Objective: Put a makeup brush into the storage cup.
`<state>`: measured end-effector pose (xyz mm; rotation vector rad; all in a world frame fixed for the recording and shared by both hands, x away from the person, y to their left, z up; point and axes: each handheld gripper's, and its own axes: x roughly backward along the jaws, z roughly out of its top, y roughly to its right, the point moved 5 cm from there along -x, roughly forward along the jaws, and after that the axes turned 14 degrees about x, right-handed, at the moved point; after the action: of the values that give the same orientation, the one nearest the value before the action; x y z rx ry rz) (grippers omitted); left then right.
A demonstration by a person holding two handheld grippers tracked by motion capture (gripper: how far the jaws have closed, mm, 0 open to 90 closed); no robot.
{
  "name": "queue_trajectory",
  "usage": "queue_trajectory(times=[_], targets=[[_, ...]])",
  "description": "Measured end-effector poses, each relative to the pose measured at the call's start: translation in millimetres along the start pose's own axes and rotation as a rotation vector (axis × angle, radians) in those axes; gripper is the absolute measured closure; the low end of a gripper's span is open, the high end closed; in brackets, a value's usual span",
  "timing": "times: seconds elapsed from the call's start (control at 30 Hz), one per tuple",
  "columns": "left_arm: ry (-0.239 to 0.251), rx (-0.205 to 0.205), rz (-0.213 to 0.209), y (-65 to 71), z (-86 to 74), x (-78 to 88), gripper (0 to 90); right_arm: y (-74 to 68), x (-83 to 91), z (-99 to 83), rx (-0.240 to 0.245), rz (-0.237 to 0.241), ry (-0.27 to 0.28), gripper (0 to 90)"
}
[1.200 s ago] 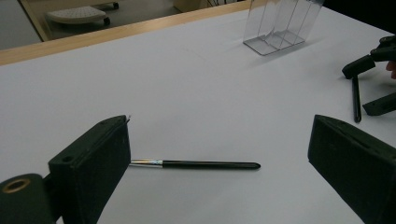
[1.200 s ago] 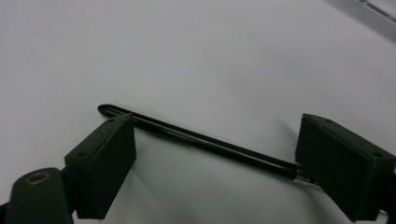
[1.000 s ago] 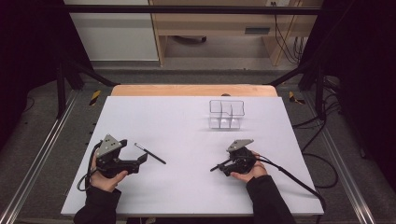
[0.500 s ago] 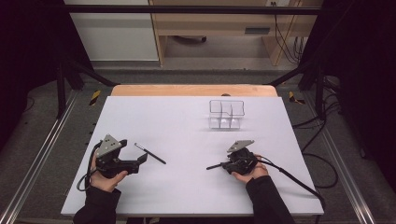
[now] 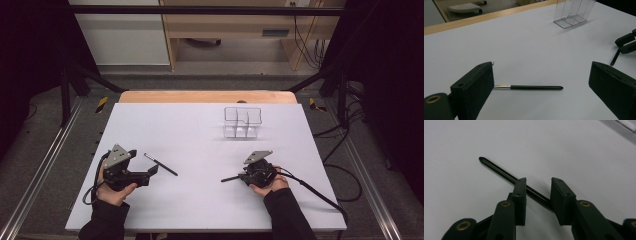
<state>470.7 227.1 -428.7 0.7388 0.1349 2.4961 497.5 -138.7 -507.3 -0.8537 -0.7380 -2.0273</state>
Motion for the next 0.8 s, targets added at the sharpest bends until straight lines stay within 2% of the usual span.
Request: queue_trajectory(times=[0.27, 0.37, 0.57, 0.8], targets=[[-0.004, -0.004, -0.003, 0.5, -0.3, -0.2, 5.2, -2.4, -2.6, 0.2, 0.014, 0.02, 0.013, 62.0], [-0.003, -0.005, -0.005, 1.2, -0.3, 0.0, 5.2, -2.7, -2.8, 0.3, 0.006, 0.024, 0.015, 62.5], [-0.001, -0.004, -0.005, 0.6, 0.2, 0.9, 5.2, -5.2, 1.2, -0.5, -0.012, 0.042, -0.012, 70.9], [0.0, -0.003, -0.006, 0.8, 0.5, 1.5, 5.3, -8.3, 6.2, -1.9, -0.008, 0.056, -0.034, 77.2]])
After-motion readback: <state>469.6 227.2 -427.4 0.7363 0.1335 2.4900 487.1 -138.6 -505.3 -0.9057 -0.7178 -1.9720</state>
